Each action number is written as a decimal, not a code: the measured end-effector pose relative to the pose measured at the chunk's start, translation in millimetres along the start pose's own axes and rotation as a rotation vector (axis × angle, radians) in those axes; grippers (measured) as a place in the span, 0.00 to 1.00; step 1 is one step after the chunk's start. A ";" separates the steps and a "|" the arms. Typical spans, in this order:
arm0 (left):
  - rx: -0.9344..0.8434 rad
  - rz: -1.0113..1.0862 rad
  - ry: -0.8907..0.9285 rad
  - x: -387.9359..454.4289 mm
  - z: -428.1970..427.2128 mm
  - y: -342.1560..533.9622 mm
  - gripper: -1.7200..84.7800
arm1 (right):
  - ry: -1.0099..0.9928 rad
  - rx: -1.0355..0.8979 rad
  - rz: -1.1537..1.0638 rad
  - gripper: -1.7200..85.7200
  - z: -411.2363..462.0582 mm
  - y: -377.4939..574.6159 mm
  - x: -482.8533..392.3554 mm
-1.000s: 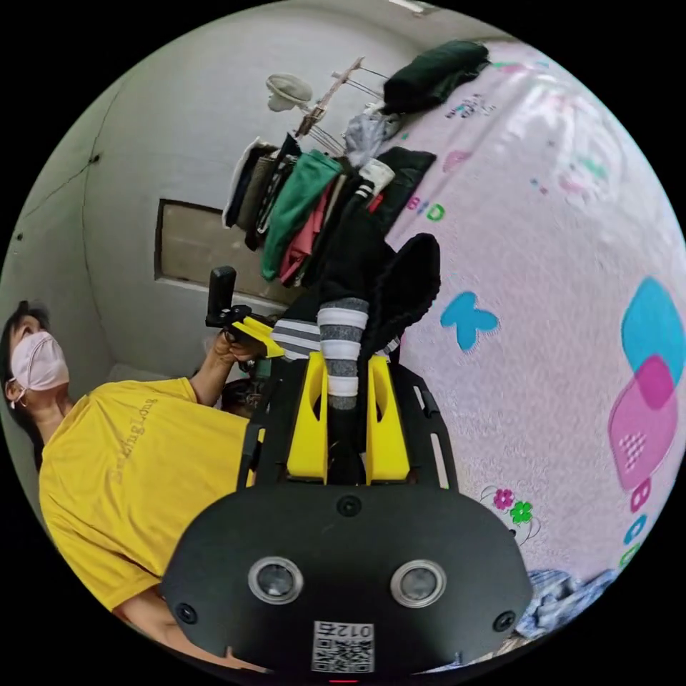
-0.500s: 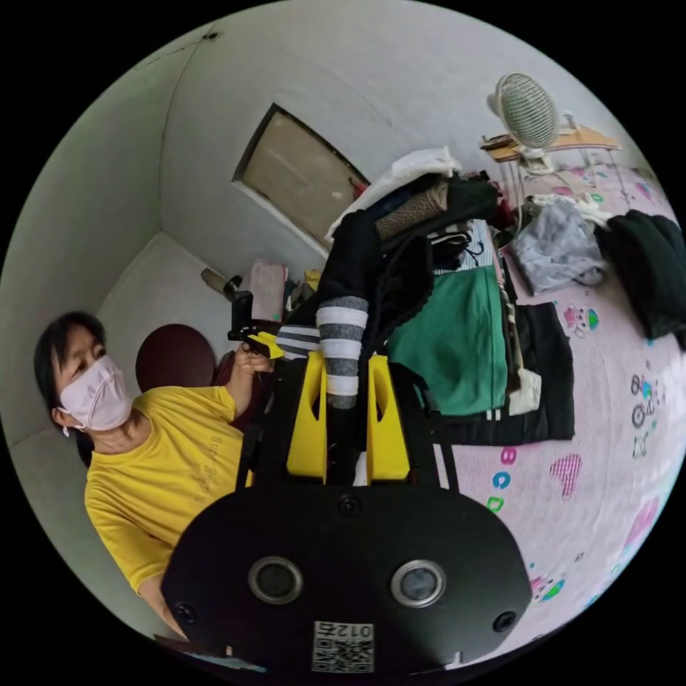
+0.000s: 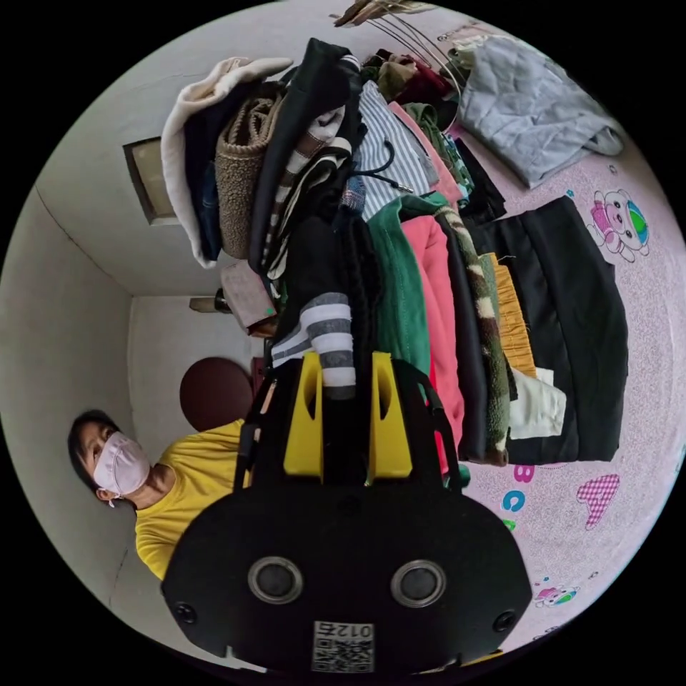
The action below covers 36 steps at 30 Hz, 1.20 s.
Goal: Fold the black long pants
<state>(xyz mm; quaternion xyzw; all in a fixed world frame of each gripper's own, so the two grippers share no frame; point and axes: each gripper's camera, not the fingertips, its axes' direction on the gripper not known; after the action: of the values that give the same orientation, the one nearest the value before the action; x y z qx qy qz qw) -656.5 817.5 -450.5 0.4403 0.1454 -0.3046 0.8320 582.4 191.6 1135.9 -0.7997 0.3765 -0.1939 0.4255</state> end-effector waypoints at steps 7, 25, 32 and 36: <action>0.060 0.109 -0.223 64.5 -25.1 5.0 0.04 | 0.075 0.112 -0.027 0.13 -26.5 2.2 -46.0; -0.111 0.783 -0.979 243.1 202.5 -21.0 0.02 | 1.210 0.214 -0.421 0.02 107.9 71.4 -269.9; -0.122 0.880 -1.118 276.8 261.7 -7.8 0.02 | 1.073 0.415 -0.287 0.03 60.8 123.6 -285.9; -0.136 0.831 -1.047 288.5 270.6 -19.2 0.02 | 0.952 0.519 -0.261 0.03 22.2 167.0 -292.2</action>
<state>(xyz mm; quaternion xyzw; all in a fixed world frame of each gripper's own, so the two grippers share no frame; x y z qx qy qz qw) -453.0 477.7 -455.8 0.2004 -0.4400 -0.1225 0.8667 336.0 368.5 988.4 -0.5329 0.3649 -0.6711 0.3639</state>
